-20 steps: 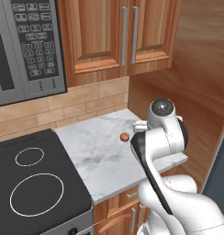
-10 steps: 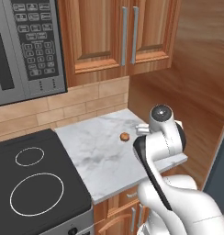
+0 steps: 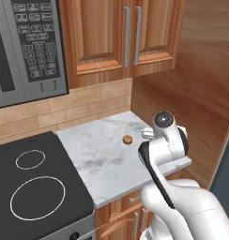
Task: Place the liquor on the top shelf of the fridge to keep it out of children's reach, and place the lime and tangerine on lower shelves for easy access.
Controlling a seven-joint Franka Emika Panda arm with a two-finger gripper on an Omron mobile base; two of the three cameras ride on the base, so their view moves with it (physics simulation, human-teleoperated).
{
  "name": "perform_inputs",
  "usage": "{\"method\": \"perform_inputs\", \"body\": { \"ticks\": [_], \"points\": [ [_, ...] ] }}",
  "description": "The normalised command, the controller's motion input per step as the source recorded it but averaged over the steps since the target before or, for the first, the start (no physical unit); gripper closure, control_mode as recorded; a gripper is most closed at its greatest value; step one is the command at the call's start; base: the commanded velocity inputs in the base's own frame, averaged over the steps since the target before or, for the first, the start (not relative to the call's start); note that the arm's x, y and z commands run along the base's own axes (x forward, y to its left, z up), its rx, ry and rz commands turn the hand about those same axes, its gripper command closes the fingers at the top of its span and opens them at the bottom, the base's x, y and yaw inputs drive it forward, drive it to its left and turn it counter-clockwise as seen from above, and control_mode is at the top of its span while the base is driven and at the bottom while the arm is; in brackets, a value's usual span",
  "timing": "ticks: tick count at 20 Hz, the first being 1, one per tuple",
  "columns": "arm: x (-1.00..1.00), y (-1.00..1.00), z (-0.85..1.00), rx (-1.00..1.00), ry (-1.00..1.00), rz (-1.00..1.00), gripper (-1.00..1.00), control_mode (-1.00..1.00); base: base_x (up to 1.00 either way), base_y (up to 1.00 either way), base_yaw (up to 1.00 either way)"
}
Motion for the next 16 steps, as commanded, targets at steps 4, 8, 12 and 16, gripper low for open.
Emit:
{"method": "perform_inputs", "body": {
  "ticks": [4, 8, 12, 16],
  "points": [
    [0.33, -0.10, -0.05, 0.00, 0.00, -0.07, -1.00, -1.00, 0.00, 0.00, 0.00],
    [0.31, -0.09, 0.00, 0.00, 0.00, -0.06, -1.00, -1.00, 0.00, 0.00, 0.00],
    [0.27, -0.07, 0.00, 0.00, 0.00, -0.04, -1.00, -1.00, 0.00, 0.00, 0.00],
    [0.24, -0.04, -0.05, 0.00, 0.00, -0.03, -1.00, -1.00, 0.00, 0.00, 0.00]
  ]
}}
